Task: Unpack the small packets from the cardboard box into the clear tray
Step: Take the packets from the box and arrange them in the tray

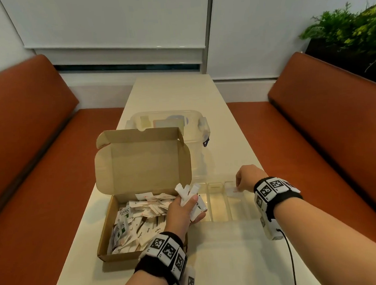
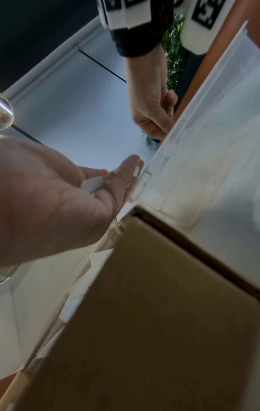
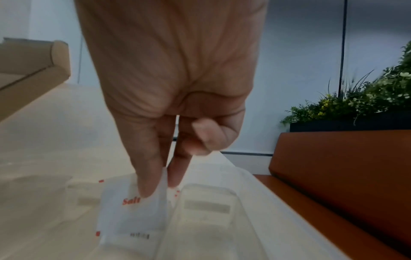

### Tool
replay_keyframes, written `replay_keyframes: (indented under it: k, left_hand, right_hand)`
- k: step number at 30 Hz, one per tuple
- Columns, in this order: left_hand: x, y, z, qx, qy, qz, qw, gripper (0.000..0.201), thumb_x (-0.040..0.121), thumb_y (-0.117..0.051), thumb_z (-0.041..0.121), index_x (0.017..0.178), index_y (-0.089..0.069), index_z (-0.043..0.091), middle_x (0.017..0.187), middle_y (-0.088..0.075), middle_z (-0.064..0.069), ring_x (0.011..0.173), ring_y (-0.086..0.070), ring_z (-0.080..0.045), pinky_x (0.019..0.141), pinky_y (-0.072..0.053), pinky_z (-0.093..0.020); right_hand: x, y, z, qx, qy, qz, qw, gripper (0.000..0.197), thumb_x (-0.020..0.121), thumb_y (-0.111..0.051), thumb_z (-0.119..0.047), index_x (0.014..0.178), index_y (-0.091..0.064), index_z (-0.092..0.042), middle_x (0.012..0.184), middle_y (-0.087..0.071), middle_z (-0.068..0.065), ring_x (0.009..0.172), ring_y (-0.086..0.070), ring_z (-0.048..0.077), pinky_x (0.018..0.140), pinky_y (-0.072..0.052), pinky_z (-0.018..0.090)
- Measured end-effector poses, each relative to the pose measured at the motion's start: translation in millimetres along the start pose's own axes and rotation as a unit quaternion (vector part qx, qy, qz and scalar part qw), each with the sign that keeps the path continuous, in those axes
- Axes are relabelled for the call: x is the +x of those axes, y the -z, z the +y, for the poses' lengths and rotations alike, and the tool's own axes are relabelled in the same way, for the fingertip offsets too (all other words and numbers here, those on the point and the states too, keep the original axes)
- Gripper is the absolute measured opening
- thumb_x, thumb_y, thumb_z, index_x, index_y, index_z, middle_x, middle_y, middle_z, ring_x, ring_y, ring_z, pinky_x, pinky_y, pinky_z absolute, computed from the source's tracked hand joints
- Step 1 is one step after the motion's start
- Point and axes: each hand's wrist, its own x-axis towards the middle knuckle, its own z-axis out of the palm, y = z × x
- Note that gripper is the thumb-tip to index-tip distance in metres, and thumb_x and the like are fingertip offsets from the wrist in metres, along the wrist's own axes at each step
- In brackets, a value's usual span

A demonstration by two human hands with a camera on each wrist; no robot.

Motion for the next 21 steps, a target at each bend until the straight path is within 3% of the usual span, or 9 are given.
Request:
replay_keyframes:
  k: [5,9,14,18,21]
  left_hand:
    - [1,1,-1,0.007,-0.003,0.000,1.000,0.017,0.091,-0.063,0.015,0.109,-0.062,0.015,0.118,-0.061,-0.016,0.109,-0.061,-0.031,0.068,-0.061,-0.033]
    - [1,1,0,0.009,-0.006,-0.006,1.000,0.013,0.091,-0.063,0.016,0.103,-0.064,0.022,0.115,-0.063,-0.014,0.109,-0.062,-0.033,0.064,-0.059,-0.030]
    - [3,3,-2,0.011,-0.004,-0.009,1.000,0.021,0.090,-0.064,0.016,0.111,-0.063,0.022,0.115,-0.063,-0.012,0.107,-0.063,-0.031,0.065,-0.059,-0.031]
    - [3,3,-1,0.011,0.003,-0.008,1.000,0.016,0.090,-0.064,0.016,0.104,-0.063,0.024,0.116,-0.062,-0.012,0.109,-0.061,-0.032,0.064,-0.059,-0.031]
    - [3,3,0,0.016,0.005,-0.013,1.000,0.017,0.090,-0.064,0.015,0.104,-0.062,0.024,0.117,-0.061,-0.012,0.109,-0.061,-0.031,0.064,-0.059,-0.031]
  right_hand:
    - [4,-5,-7,-0.046,-0.015,-0.002,0.999,0.014,0.082,-0.064,-0.005,0.094,-0.070,-0.009,0.101,-0.070,0.006,0.094,-0.066,0.023,0.081,-0.054,0.030]
    - [6,-10,-9,-0.079,-0.020,-0.008,0.997,0.018,0.084,-0.061,-0.005,0.098,-0.070,-0.010,0.102,-0.069,0.005,0.095,-0.065,0.022,0.081,-0.054,0.028]
    - [8,-14,-11,-0.120,-0.011,-0.004,0.993,0.020,0.086,-0.056,-0.003,0.100,-0.069,-0.009,0.103,-0.069,0.006,0.094,-0.065,0.023,0.077,-0.051,0.027]
    - [10,-13,-13,-0.141,-0.003,-0.004,0.990,0.019,0.086,-0.055,-0.002,0.099,-0.067,-0.007,0.103,-0.068,0.007,0.081,-0.058,0.022,0.077,-0.051,0.027]
    - [10,-13,-10,-0.142,0.007,-0.003,0.990,0.014,0.085,-0.056,-0.002,0.094,-0.064,-0.010,0.103,-0.068,0.007,0.085,-0.059,0.022,0.078,-0.051,0.027]
